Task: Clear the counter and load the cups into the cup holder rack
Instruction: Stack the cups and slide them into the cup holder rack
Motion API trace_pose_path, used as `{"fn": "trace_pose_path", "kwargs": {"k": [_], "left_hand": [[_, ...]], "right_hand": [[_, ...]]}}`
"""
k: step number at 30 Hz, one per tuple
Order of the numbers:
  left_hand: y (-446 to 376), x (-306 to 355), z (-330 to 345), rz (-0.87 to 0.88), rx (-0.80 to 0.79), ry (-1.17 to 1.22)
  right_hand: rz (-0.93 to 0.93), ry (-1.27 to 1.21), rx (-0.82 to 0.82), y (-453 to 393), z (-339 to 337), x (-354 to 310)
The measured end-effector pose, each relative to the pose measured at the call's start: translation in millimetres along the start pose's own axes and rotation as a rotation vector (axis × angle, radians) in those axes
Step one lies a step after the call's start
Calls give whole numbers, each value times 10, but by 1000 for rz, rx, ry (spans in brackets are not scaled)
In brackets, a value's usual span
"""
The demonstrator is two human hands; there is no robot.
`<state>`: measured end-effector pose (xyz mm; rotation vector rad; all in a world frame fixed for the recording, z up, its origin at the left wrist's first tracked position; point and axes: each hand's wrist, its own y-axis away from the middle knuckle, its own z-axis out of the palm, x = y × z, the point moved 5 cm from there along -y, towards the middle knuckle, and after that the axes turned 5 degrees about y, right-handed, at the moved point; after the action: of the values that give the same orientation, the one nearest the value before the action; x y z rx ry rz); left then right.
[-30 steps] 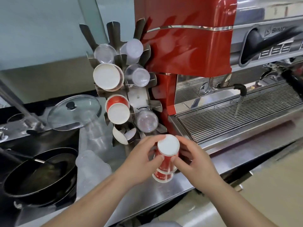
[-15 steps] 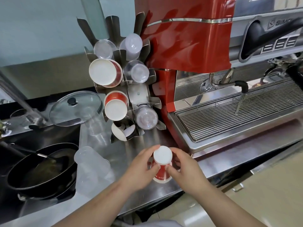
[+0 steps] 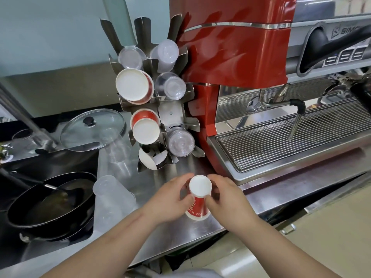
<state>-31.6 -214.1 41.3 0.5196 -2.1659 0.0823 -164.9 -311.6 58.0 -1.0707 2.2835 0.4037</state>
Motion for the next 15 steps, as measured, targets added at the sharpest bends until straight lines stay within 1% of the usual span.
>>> {"fn": "trace_pose_path", "kwargs": {"k": [3, 5, 7, 11, 13, 15], "left_hand": [[61, 79, -152, 25, -10, -45], [125, 169, -297, 86, -44, -100], [231, 235, -476, 120, -124, -200], [496, 245, -750, 126, -391, -510], [640, 232, -916, 119, -436, -590], [745, 220, -1098, 110, -425, -599]], "right_hand": [[-31, 103, 21, -20, -109, -155], [-67, 153, 8, -49, -189, -293], [-120, 180, -54, -97, -213, -486], [-217, 260, -255, -179, -116, -873], [-272, 287, -320, -220, -3, -1073], [-324, 306, -371, -256, 130, -1233]]}}
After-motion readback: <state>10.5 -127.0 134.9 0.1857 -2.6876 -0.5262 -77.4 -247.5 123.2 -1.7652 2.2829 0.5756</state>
